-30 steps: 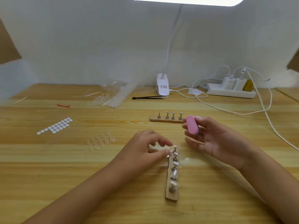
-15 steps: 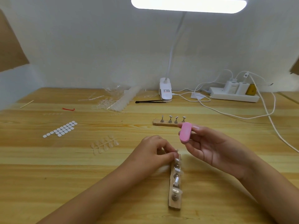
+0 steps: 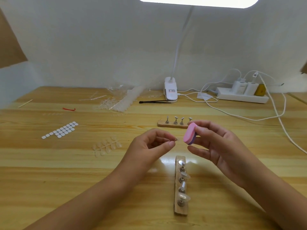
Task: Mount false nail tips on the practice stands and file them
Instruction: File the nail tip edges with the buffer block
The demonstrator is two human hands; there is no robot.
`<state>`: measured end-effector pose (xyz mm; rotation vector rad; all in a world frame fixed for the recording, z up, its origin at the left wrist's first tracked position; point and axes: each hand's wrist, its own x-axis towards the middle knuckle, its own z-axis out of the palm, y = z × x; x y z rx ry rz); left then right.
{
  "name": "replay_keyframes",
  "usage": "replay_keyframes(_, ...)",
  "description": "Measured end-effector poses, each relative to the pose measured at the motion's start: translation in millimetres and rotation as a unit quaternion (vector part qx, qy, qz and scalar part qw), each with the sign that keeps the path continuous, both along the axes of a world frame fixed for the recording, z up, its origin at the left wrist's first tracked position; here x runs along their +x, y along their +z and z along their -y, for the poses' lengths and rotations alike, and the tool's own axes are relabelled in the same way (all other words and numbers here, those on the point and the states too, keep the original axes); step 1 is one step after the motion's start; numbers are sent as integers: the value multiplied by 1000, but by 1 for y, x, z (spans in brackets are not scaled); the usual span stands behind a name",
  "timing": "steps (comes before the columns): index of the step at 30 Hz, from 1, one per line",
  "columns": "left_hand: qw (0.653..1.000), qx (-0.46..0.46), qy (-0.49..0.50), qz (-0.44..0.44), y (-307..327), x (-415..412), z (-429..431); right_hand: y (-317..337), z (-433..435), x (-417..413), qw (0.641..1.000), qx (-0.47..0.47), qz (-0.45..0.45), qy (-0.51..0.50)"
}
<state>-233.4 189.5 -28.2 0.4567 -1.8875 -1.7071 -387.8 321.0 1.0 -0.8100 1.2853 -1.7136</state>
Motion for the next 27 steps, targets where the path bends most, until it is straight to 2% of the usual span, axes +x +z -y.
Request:
replay_keyframes(5, 999, 27, -28, 26, -2, 1, -2, 1, -3, 10, 999, -4, -48, 15)
replay_keyframes(9, 997, 66, -40, 21, -2, -1, -1, 0, -2, 12, 998, -4, -57, 8)
replay_keyframes(13, 997, 65, -41, 33, -2, 1, -1, 0, -2, 11, 998, -14, -67, 7)
replay_keyframes(19, 989, 140, -50, -2, -1, 1, -2, -2, -2, 9, 993, -17, -114, -35)
replay_keyframes(24, 981, 187, -52, -17, 1, 1, -2, -5, -3, 17, 987, 11, -157, 23)
replay_keyframes(27, 977, 207, -48, -15, 2, 1, -2, -4, -3, 17, 983, 8, -182, 8)
